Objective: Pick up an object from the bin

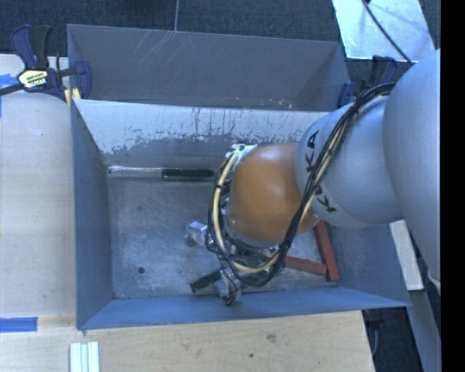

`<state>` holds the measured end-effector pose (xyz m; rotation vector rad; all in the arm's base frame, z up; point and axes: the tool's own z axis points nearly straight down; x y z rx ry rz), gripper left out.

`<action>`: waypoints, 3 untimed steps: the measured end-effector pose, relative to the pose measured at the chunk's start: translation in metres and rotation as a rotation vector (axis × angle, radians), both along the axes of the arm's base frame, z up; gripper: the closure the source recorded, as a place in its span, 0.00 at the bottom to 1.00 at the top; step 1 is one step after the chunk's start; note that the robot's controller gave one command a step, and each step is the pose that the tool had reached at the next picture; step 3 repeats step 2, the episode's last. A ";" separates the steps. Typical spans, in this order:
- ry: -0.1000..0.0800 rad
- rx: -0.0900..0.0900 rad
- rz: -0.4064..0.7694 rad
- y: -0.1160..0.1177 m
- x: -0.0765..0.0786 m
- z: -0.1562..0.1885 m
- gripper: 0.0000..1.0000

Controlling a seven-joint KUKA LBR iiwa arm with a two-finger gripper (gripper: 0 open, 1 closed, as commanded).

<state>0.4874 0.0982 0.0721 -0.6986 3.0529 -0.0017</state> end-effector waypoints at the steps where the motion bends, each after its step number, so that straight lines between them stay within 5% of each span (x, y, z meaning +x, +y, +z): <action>1: 0.005 0.001 -0.002 0.000 -0.002 -0.001 1.00; 2: -0.002 0.001 0.019 -0.002 0.026 0.165 1.00; 3: -0.002 0.001 0.019 -0.002 0.026 0.165 1.00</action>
Offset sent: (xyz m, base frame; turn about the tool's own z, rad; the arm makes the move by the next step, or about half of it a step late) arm 0.0000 0.0000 0.0000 0.0000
